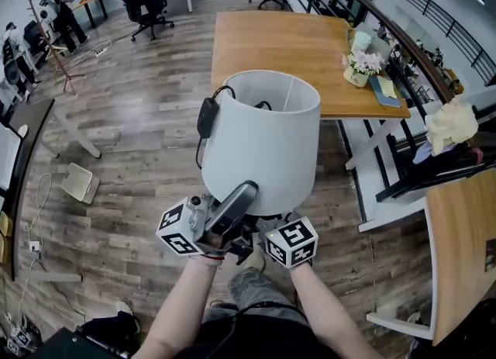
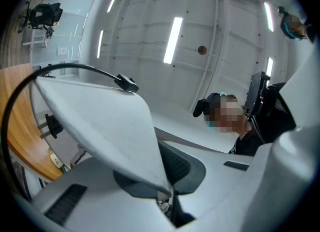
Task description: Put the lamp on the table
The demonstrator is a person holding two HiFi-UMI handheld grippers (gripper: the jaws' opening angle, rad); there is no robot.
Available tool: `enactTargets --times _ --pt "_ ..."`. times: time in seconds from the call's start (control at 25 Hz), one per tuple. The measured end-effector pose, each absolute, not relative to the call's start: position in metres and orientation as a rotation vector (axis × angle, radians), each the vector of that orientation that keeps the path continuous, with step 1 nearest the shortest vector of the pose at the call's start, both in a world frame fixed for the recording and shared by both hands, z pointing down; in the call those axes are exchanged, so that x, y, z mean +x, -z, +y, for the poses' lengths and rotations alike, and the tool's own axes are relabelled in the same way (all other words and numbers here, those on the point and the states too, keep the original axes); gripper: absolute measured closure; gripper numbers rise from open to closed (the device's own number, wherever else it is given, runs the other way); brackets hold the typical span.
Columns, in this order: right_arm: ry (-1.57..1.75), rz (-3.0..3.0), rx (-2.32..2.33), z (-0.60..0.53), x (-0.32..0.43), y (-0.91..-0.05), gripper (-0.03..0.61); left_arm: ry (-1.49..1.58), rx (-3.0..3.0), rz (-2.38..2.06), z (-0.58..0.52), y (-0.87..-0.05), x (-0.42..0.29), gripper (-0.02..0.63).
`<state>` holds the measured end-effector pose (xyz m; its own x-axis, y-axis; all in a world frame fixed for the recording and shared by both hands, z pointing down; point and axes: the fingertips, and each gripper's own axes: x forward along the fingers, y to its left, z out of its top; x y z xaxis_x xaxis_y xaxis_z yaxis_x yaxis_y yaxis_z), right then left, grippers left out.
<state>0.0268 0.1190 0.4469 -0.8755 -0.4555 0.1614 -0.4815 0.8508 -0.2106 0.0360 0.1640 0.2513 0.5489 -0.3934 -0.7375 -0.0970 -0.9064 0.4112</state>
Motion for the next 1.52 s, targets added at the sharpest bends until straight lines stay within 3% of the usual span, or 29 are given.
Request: enactTargets --times 1.52 --pt "-0.412 -2.824 1.007 -0.184 -0.029 -0.451 0.41 1.239 2.406 -0.159 -0.143 -0.253 -0.034 0.612"
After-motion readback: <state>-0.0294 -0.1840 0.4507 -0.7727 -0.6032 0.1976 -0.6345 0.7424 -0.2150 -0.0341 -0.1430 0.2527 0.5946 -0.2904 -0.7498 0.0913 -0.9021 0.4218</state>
